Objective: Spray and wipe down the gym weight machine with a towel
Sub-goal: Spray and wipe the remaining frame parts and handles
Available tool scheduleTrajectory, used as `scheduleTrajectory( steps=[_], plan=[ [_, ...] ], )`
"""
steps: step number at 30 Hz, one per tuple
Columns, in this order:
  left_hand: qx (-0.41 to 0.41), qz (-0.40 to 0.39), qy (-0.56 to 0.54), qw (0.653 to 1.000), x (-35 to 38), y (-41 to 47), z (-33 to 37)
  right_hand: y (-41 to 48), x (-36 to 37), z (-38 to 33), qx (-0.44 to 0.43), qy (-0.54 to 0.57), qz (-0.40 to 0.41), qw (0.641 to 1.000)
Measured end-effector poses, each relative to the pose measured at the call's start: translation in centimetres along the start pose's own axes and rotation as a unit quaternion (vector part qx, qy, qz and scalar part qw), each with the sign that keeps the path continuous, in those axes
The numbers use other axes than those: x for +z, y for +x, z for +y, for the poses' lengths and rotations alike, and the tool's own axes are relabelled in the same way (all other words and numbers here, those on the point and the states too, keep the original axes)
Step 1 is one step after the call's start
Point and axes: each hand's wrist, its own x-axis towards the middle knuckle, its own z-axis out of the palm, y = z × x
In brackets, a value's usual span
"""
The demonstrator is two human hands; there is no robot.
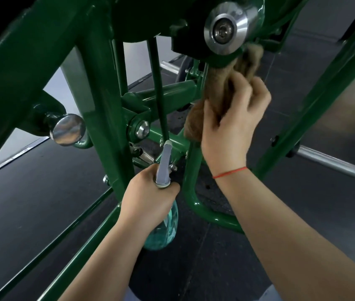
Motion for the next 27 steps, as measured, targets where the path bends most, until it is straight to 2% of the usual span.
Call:
scheduleTrajectory(
  steps=[4, 6, 10, 13, 18, 21, 24, 25, 27],
  plan=[
    [-0.007, 0.01, 0.007, 1.0, -0.6, 0.0, -0.6, -0.8, 2.8, 2.4, -0.149, -0.178, -0.01, 0.973],
    [-0.012, 0.011, 0.013, 1.0, -0.8, 0.1, -1.3, -1.5, 3.1, 3.4, -0.208, -0.222, -0.021, 0.953],
    [-0.025, 0.017, 0.014, 0.999, -1.0, 0.0, -3.2, -4.2, 3.2, 4.8, -0.294, -0.27, -0.12, 0.909],
    [-0.042, 0.02, 0.009, 0.999, -1.5, -0.4, -4.9, -6.4, 3.3, 6.0, -0.312, -0.28, -0.159, 0.894],
    [-0.049, 0.022, 0.081, 0.995, -2.0, -1.1, -7.2, -9.4, 3.8, 8.0, -0.327, -0.267, -0.153, 0.894],
    [-0.055, 0.01, 0.107, 0.993, -1.3, -1.2, -7.9, -11.7, 3.0, 8.7, -0.311, -0.259, -0.222, 0.887],
    [-0.061, 0.0, 0.118, 0.991, -0.7, -1.5, -8.2, -12.1, 2.2, 7.8, -0.243, -0.171, -0.284, 0.912],
    [-0.063, -0.001, 0.123, 0.99, -0.6, -1.7, -8.3, -11.6, 1.9, 6.9, -0.229, -0.136, -0.275, 0.924],
    [-0.066, 0.001, 0.133, 0.989, -0.7, -2.0, -8.3, -9.6, 1.4, 5.0, -0.233, -0.092, -0.2, 0.947]
  ],
)
